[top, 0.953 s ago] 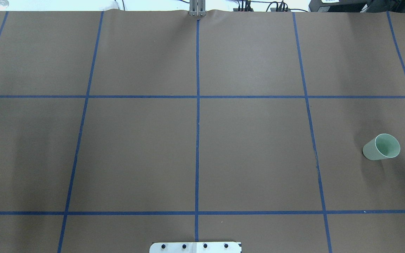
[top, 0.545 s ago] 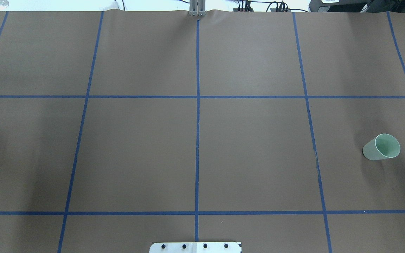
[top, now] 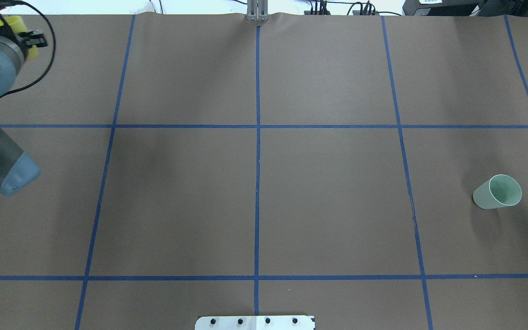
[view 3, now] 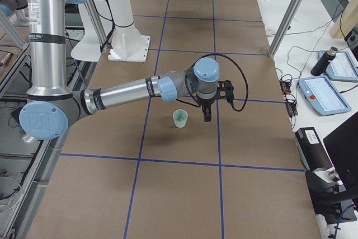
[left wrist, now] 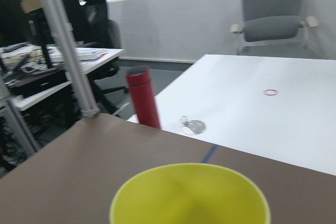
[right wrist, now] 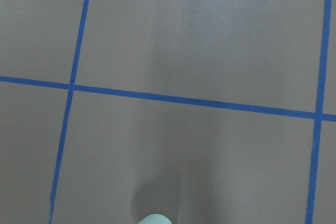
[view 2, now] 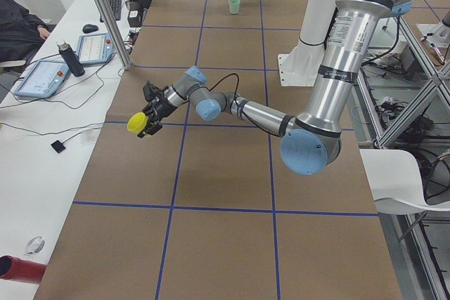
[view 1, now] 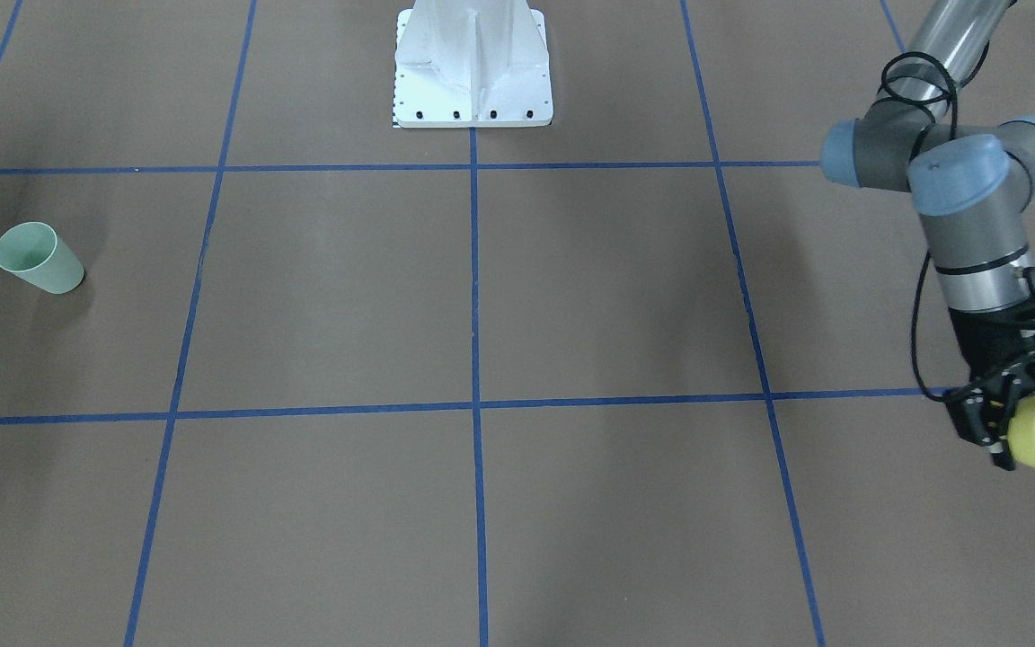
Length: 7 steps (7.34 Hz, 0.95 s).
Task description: Transfer and stack yellow cup on green cup
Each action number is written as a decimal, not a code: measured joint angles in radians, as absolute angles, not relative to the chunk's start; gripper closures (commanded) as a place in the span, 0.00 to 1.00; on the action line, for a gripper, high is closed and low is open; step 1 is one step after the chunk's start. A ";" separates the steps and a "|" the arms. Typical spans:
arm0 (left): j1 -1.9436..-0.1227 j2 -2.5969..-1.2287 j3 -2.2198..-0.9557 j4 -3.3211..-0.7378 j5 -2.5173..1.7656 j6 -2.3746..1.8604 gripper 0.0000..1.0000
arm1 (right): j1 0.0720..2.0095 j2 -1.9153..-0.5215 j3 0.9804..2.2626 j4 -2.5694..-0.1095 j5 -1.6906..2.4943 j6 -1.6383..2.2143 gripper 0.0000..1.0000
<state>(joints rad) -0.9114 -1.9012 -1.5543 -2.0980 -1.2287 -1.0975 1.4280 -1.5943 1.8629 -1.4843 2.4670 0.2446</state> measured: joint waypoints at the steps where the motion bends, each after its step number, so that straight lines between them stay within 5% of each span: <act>1: -0.873 -1.952 -1.555 -2.136 -1.282 -1.034 1.00 | 1.428 -1.590 1.863 -1.484 2.467 0.248 0.00; 7: -0.794 -2.042 -1.567 -2.508 -1.756 -0.685 1.00 | 1.422 -1.523 1.855 -1.466 2.538 0.359 0.00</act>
<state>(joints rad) -0.7943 -2.0425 -1.5671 -2.5085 -1.7555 -0.6850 1.4220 -1.5233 1.8549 -1.4663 2.5385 0.3586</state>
